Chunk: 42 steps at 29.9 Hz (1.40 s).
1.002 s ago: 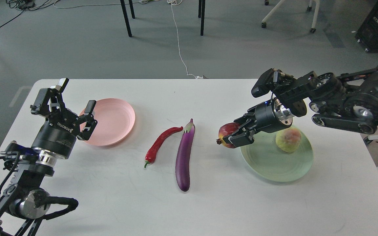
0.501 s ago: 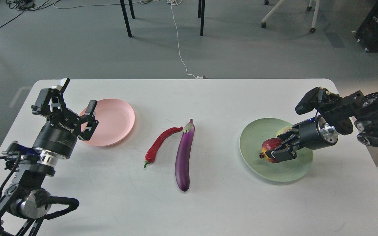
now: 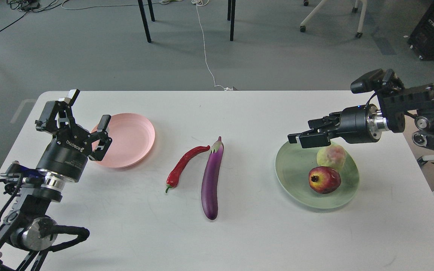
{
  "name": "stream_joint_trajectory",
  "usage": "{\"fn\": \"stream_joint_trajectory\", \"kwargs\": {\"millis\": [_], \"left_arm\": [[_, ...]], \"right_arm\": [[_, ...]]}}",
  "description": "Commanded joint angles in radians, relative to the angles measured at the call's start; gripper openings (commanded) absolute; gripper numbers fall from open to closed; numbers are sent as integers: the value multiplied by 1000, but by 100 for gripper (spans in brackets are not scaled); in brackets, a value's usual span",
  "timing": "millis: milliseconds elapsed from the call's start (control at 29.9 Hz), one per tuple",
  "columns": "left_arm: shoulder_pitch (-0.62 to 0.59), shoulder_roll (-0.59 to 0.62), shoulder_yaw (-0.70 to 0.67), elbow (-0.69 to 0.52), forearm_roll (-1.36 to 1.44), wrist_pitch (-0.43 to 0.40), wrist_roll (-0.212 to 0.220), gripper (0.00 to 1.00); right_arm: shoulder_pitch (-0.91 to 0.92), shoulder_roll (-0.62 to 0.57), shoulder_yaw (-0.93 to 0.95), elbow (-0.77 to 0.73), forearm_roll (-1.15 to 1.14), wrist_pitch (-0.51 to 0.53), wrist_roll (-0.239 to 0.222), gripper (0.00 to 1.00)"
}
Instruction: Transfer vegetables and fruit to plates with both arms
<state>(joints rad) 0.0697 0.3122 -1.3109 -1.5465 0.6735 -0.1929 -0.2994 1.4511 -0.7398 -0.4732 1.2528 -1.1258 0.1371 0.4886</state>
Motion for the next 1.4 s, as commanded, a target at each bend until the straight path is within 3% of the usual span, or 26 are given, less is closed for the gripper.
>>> {"fn": "stream_joint_trajectory", "kwargs": {"millis": [0,167,301,468,635,802,1002,1169,1370], "left_arm": [[-5,1,5,0,6,0,2,98],[-7,5,15,0,35,1,3,98],[-13,14,27,5,164,1,6,98],[-74,73,128,8,462,0,5,98],[-203,237,278,31,943,0,-4,98],[-404,304,511,75,1141,0,-6,98],[-683,292,836,183,1440,-10,-29,98],[-807,222,926,298,1473,-34,-44,98],[-869,156,1021,416,1473,-33,-44,97]], "right_arm": [[-115,-29,134,-18,312,-2,0,97],[-374,-6,399,-79,716,-4,0,97],[-591,92,650,-137,966,4,0,98],[-776,189,867,-239,1095,15,0,99],[-828,201,890,-243,1092,16,0,99],[-827,197,894,-243,1092,16,0,99],[-828,191,890,-243,1090,16,0,99],[-831,175,889,-242,1090,16,0,99],[-831,175,889,-240,1090,16,0,99]]}}
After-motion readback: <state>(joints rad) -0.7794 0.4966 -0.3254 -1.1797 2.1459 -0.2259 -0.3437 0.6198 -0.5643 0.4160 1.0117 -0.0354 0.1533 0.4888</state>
